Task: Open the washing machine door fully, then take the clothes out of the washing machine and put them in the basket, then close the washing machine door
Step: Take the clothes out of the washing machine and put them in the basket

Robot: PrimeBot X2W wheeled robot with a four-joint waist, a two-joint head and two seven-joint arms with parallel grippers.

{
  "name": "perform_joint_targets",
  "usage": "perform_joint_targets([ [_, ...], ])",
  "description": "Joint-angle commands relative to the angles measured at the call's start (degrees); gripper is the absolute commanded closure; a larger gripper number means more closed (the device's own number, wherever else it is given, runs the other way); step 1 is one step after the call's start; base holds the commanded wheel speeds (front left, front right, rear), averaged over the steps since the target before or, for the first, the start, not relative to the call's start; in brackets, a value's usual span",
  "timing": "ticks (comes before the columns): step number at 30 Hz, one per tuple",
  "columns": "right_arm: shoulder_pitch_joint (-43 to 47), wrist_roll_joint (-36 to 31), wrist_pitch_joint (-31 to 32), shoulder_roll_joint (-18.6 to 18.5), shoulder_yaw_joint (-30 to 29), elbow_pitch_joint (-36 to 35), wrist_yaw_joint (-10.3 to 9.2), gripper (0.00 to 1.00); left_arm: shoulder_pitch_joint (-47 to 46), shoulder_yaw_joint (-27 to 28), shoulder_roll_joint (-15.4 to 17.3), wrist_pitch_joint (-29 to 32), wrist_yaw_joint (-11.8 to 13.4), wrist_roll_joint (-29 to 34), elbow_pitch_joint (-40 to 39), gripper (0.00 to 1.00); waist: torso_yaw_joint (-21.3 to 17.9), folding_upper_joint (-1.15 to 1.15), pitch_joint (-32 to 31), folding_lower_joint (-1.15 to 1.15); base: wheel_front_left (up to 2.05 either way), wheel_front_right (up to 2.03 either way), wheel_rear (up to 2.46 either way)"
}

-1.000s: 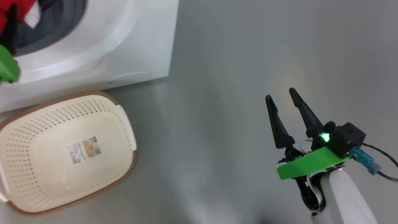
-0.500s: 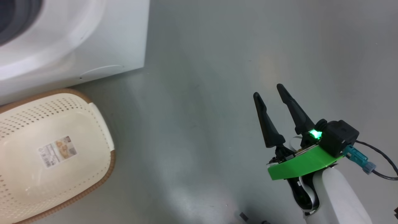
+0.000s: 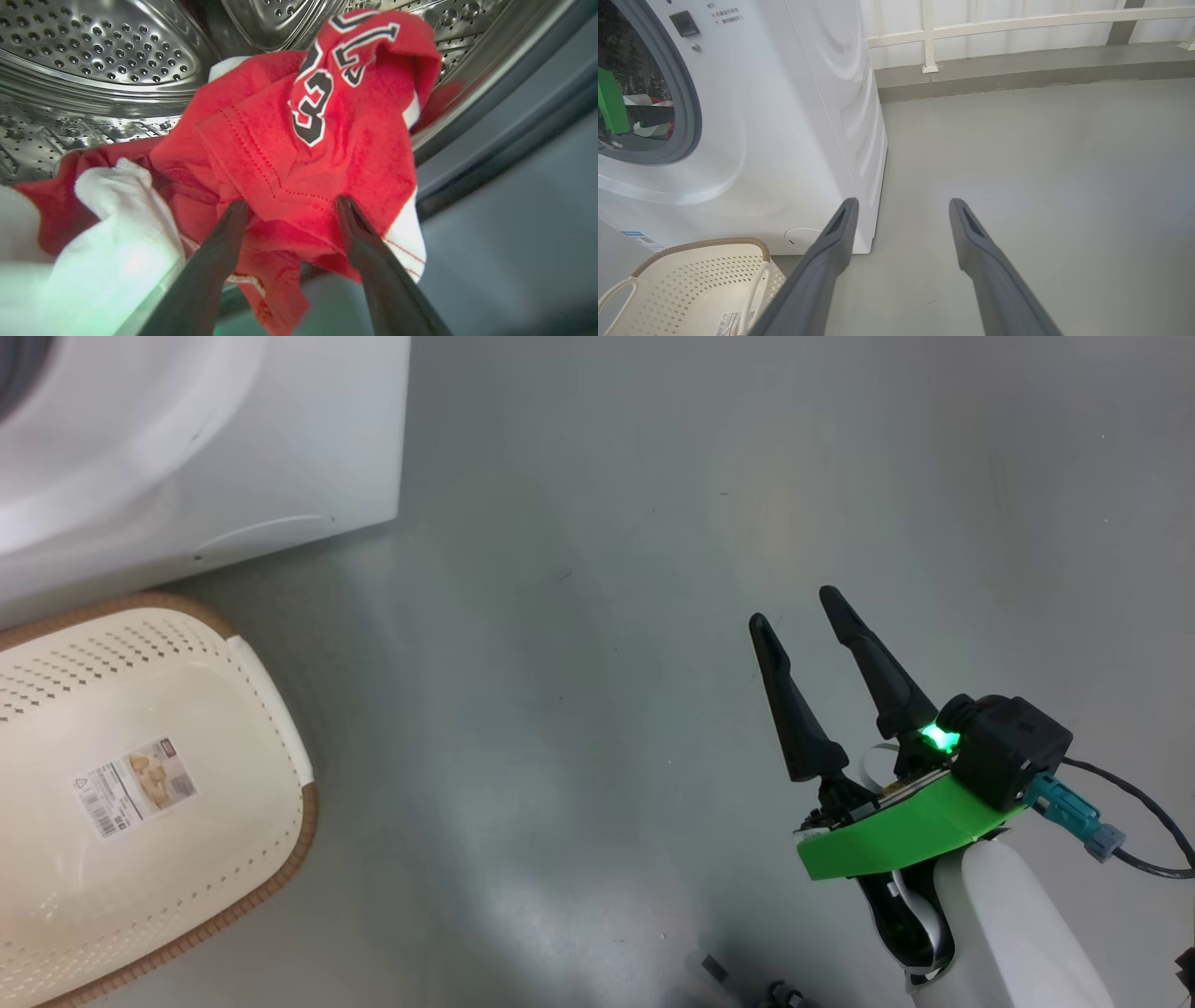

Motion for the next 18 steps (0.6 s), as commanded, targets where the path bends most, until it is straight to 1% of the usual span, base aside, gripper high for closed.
perform_joint_targets([
  [1, 0.38, -0.07, -0.68, 0.13, 0.93, -1.4, 0.09, 0.0, -1.53, 0.53, 2.58, 0.06, 0.27, -0.85, -1.23, 0.0, 0.15, 0.0, 0.17, 0.0, 0.0, 0.0, 0.0],
  [2, 0.22, 0.01, -0.68, 0.13, 1.0, -1.44, 0.09, 0.0, -1.41, -0.11, 2.67, 0.26, 0.27, -1.42, -1.72, 0.06, 0.21, 0.0, 0.19, 0.0, 0.0, 0.0, 0.0],
  [3, 0.1, 0.06, -0.68, 0.13, 1.07, -1.48, 0.09, 0.0, -1.36, -0.77, 2.79, 0.25, 0.27, -1.9, -2.23, 0.32, 0.29, 0.0, 0.18, 0.0, 0.0, 0.0, 0.0],
  [4, -0.05, 0.1, -0.68, 0.13, 1.16, -1.48, 0.09, 0.0, -1.41, -1.36, 2.95, 0.16, 0.27, -2.33, -2.56, 0.46, 0.36, 0.0, 0.15, 0.0, 0.0, 0.0, 0.0],
  [5, -0.14, 0.12, -0.68, 0.13, 1.22, -1.48, 0.09, 0.0, -1.4, -1.96, 2.99, 0.1, 0.27, -2.85, -2.94, 0.68, 0.43, 0.0, 0.09, 0.0, 0.0, 0.0, 0.0],
  [6, -0.22, 0.13, -0.68, 0.13, 1.27, -1.48, 0.09, 0.0, -1.4, -2.59, 3.03, 0.0, 0.27, -3.29, -3.35, 0.97, 0.49, 0.0, 0.01, 0.0, 0.0, 0.0, 0.0],
  [7, -0.28, 0.14, -0.68, 0.13, 1.29, -1.48, 0.09, 0.0, -1.51, -3.22, 3.12, -0.21, 0.27, -3.64, -3.62, 1.0, 0.54, 0.0, -0.08, 0.0, 0.0, 0.0, 0.0],
  [11, -0.22, 0.08, -0.68, 0.13, 1.27, -1.53, 0.09, 0.0, -1.77, -5.48, 3.27, -1.23, 0.27, -5.48, -4.61, 1.0, 0.64, 0.0, -0.59, 0.0, 0.0, 0.0, 0.0],
  [15, 0.0, -0.11, -0.68, 0.13, 0.91, -1.53, 0.09, 0.0, -1.99, -6.53, 2.84, -2.5, 0.27, -7.11, -4.69, 1.0, 0.92, 0.0, -0.98, 0.0, 0.0, 0.0, 0.0],
  [18, 0.25, -0.43, -0.68, 0.13, 0.21, -1.3, 0.09, 0.0, -1.46, -6.48, 1.49, -5.86, 0.27, -9.91, -3.44, 1.0, 1.72, 0.0, -1.98, 0.0, 0.0, 0.0, 0.0],
])
